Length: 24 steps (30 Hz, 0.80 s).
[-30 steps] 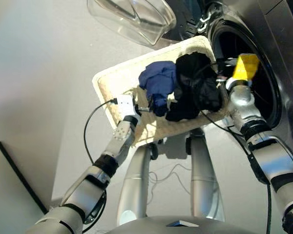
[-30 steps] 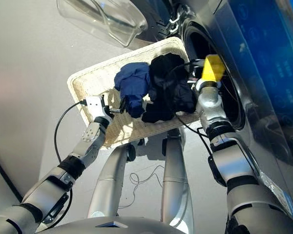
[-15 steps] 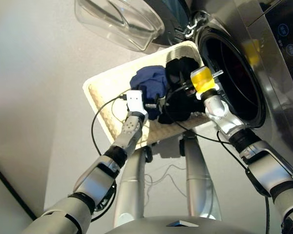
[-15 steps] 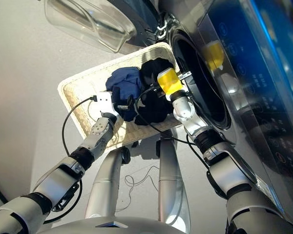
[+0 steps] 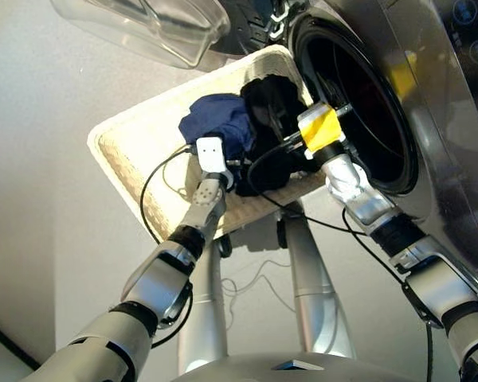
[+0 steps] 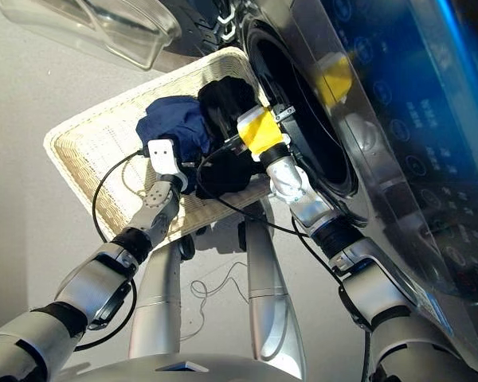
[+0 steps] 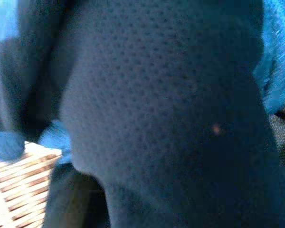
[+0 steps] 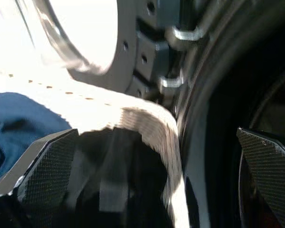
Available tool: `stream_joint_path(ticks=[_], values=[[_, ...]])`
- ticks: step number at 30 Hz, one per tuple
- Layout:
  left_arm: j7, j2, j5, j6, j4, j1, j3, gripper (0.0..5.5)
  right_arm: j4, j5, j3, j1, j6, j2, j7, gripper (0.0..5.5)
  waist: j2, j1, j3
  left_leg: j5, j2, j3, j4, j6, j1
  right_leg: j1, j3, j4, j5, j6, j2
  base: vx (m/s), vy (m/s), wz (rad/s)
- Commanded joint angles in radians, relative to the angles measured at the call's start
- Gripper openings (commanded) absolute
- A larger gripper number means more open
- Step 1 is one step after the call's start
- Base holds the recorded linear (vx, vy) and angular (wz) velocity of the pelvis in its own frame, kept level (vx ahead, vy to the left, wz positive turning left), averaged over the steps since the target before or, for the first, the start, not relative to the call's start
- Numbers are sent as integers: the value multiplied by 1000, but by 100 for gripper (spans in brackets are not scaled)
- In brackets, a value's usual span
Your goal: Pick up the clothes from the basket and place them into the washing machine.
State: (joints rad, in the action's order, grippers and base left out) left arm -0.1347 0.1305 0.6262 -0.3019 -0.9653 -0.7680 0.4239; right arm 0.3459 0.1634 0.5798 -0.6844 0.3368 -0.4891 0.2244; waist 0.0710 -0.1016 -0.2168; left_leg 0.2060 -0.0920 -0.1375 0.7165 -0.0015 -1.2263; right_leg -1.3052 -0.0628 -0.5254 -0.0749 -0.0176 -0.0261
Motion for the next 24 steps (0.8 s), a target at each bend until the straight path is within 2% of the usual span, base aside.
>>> stream_joint_path(ticks=[1, 5, 7, 11, 12, 13, 19, 21, 22, 24], values=[[20, -26, -1, -25, -28, -12, -11, 0, -87, 17, -22, -1, 73, 43, -22, 550, -24, 8, 4, -3, 19, 39, 6, 24, -5, 59, 96, -1, 47, -23, -9, 0, 0, 0], [39, -12, 14, -37, 12, 26, -20, 0, -40, 9, -17, 28, 66, 50, -36, 550, -19, 14, 24, -24, 29, 39, -68, 18, 56, 111, 98, 49, 35, -26, 13, 41, 17, 32], [52, -1, 30, -48, 35, 54, -30, 0, -7, 0, -10, 45, 61, 50, -44, 550, -16, 21, 31, -39, 32, 39, -120, 14, 102, 155, 98, 83, 27, -29, 31, 56, 1, 73], [74, 15, 64, -62, 86, 116, -57, 0, 45, -46, 2, 81, 46, 44, -52, 550, -19, 34, 28, -79, 53, 38, -229, 3, 214, 268, 106, 157, 6, -38, 57, 18, -9, 88], [74, 15, 64, -62, 86, 116, -57, 0, 45, -46, 2, 81, 46, 44, -52, 550, -19, 34, 28, -79, 54, 38, -229, 3, 215, 268, 106, 158, 6, -38, 57, 0, 0, 0], [91, 24, 84, -70, 121, 147, -60, 0, 67, -101, 9, 96, 32, 35, -46, 550, -20, 43, 31, -100, 69, 41, -290, 0, 281, 337, 113, 207, -5, -43, 67, 0, 0, 0], [137, 32, 124, -83, 268, 232, -43, 0, 133, -350, 65, 122, -5, -8, -8, 550, -17, 70, 35, -162, 116, 54, -451, -16, 464, 517, 136, 319, -27, -57, 88, 36, -10, 193], [153, 29, 146, -83, 309, 249, -31, 0, 153, -431, 94, 116, -15, -17, 0, 550, -15, 78, 36, -179, 126, 59, -497, -18, 516, 571, 144, 354, -32, -60, 94, -35, -6, 99], [164, 31, 163, -84, 350, 260, -22, 0, 148, -478, 119, 106, -21, -28, 2, 550, -18, 78, 33, -216, 138, 55, -517, -13, 524, 583, 153, 375, -60, -55, 101, -82, -3, 218], [177, 34, 193, -78, 403, 279, -4, 0, 143, -528, 151, 95, -24, -35, -5, 550, -16, 85, 30, -228, 144, 58, -543, -15, 559, 620, 157, 396, -65, -57, 102, -45, 4, 88]])
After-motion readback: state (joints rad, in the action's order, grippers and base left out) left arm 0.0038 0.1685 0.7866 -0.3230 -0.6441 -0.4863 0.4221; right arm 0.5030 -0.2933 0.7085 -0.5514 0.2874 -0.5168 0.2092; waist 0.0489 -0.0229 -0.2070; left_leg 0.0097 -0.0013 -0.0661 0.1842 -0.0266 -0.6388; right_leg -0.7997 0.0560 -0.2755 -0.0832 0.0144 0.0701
